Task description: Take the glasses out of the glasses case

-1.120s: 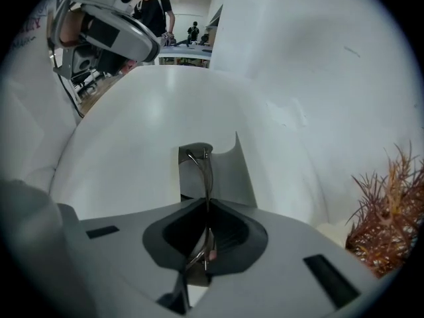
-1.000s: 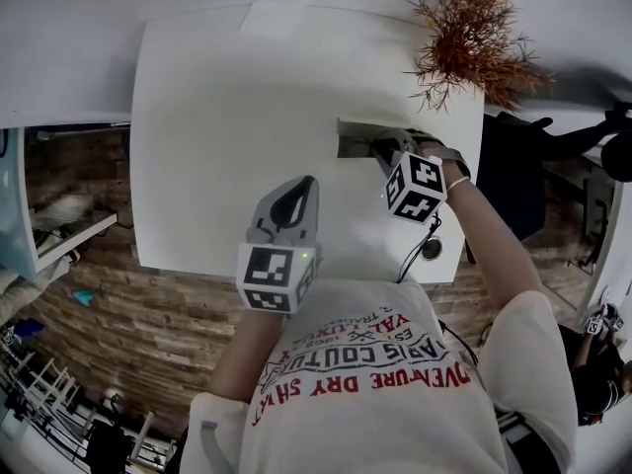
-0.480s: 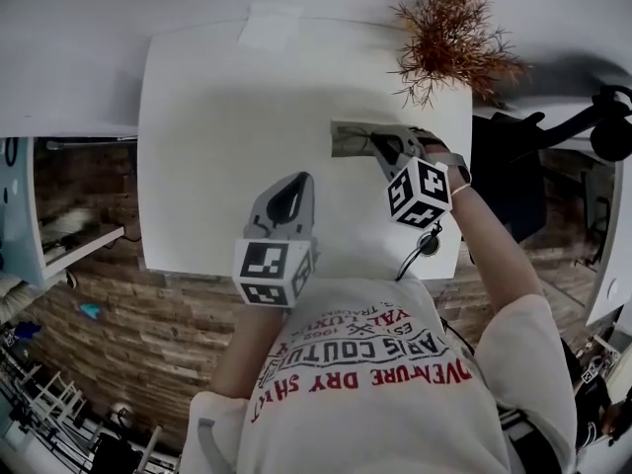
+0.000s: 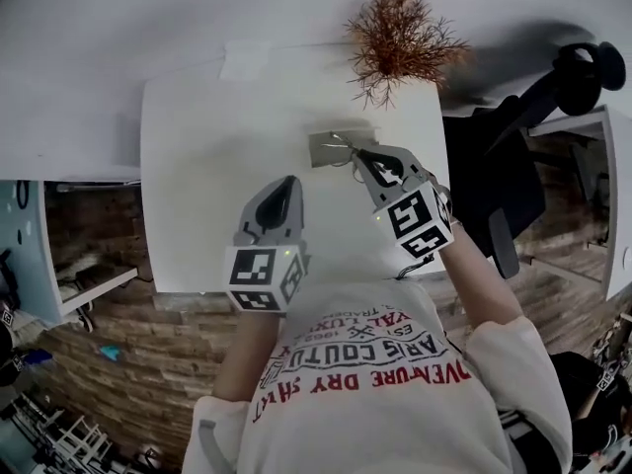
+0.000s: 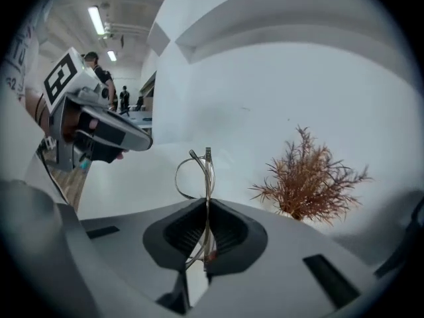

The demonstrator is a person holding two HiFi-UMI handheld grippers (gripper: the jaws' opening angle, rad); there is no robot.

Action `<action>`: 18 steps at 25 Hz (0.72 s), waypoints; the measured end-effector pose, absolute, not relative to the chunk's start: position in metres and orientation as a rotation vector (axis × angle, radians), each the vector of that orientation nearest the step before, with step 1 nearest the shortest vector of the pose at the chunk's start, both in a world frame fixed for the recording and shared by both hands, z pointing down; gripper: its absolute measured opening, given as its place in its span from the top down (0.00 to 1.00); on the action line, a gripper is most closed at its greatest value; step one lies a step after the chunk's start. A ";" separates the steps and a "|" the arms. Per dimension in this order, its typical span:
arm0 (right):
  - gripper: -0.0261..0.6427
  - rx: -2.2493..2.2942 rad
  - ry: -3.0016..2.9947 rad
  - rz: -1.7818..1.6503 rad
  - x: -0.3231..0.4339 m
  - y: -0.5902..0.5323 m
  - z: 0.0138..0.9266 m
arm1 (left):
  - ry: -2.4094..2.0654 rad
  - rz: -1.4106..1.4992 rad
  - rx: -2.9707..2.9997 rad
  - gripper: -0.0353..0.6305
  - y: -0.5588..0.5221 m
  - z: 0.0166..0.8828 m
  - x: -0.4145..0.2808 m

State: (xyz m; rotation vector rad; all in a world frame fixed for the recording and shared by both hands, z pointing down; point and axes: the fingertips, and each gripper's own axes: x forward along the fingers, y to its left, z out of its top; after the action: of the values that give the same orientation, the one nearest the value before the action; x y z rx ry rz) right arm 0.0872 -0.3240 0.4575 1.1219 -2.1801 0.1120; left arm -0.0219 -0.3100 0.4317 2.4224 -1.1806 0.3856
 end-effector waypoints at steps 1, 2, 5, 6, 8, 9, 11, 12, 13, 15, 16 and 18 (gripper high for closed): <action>0.92 1.170 -2.196 0.152 0.090 -0.319 0.451 | -1.176 0.377 2.434 0.94 -0.308 0.427 -0.019; 0.92 1.215 -2.212 0.191 0.092 -0.313 0.445 | -1.173 0.368 2.445 0.94 -0.305 0.423 -0.017; 0.92 1.343 -2.244 0.293 0.102 -0.299 0.430 | -1.163 0.348 2.480 0.94 -0.299 0.411 -0.008; 0.92 1.384 -2.248 0.316 0.106 -0.295 0.426 | -1.159 0.341 2.493 0.94 -0.298 0.407 -0.005; 0.92 1.455 -2.255 0.346 0.111 -0.288 0.418 | -1.154 0.328 2.514 0.94 -0.294 0.399 -0.002; 0.92 1.486 -2.263 0.361 0.112 -0.284 0.414 | -1.154 0.322 2.524 0.94 -0.292 0.395 -0.001; 0.92 1.548 -2.288 0.409 0.113 -0.277 0.405 | -1.156 0.307 2.542 0.94 -0.286 0.386 0.000; 0.92 1.581 -2.302 0.441 0.115 -0.273 0.401 | -1.158 0.295 2.552 0.94 -0.283 0.381 0.000; 0.92 1.615 -2.315 0.476 0.117 -0.270 0.398 | -1.160 0.281 2.564 0.94 -0.281 0.376 0.001; 0.92 1.675 -2.332 0.543 0.120 -0.265 0.393 | -1.166 0.251 2.587 0.94 -0.277 0.366 0.003; 0.92 1.700 -2.336 0.569 0.122 -0.263 0.392 | -1.169 0.240 2.595 0.94 -0.275 0.363 0.004; 0.92 1.739 -2.337 0.595 0.124 -0.258 0.391 | -1.170 0.227 2.603 0.94 -0.272 0.360 0.006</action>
State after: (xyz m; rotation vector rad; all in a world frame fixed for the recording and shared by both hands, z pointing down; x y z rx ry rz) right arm 0.1244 -0.2585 0.3907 1.7388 -2.3374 0.5946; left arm 0.0057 -0.2717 0.3605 2.6031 -1.1705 0.2272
